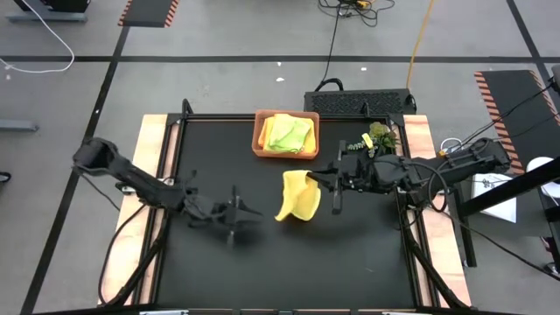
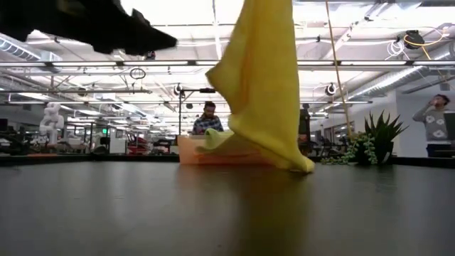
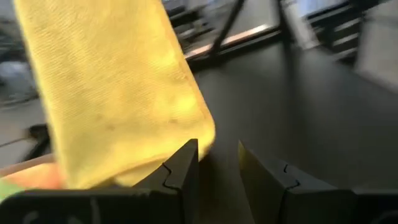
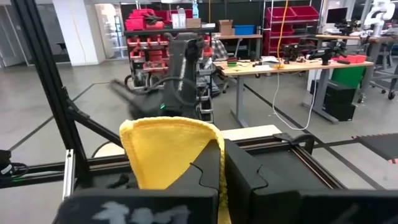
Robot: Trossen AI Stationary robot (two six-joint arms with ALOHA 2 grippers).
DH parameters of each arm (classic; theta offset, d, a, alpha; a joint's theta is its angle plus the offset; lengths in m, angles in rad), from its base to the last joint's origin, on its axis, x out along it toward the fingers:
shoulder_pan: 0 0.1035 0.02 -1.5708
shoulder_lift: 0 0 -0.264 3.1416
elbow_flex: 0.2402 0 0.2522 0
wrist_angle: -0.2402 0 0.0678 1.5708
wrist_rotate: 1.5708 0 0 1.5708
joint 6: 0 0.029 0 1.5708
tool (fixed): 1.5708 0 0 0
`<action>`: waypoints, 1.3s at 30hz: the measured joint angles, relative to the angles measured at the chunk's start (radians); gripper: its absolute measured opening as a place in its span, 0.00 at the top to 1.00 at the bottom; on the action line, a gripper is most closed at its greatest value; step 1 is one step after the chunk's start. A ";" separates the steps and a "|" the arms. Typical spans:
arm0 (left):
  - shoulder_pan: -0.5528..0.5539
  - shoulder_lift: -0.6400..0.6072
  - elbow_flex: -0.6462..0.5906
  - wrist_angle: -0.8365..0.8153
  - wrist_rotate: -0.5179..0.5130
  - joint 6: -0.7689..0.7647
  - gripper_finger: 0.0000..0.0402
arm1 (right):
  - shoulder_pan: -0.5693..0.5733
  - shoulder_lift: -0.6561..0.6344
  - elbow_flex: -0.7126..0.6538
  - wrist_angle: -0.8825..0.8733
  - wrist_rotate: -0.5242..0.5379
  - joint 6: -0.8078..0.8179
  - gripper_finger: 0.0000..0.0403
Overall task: Fold microfiber towels
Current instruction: Fold the yellow towel
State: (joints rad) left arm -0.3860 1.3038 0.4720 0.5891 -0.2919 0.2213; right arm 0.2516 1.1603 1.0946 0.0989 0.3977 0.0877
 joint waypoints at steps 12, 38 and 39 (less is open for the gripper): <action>-0.060 0.343 0.176 0.074 -0.210 -0.005 0.69 | -0.004 0.000 0.000 -0.006 -0.001 -0.002 1.00; -0.011 0.609 0.453 0.047 -0.348 -0.085 0.24 | -0.002 0.000 -0.001 -0.063 -0.006 0.004 1.00; -0.009 0.608 0.453 0.050 -0.348 -0.085 0.27 | -0.002 0.000 -0.001 -0.066 -0.006 0.004 1.00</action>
State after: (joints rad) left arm -0.3950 1.9121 0.9249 0.6387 -0.6395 0.1360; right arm 0.2501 1.1603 1.0939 0.0330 0.3913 0.0918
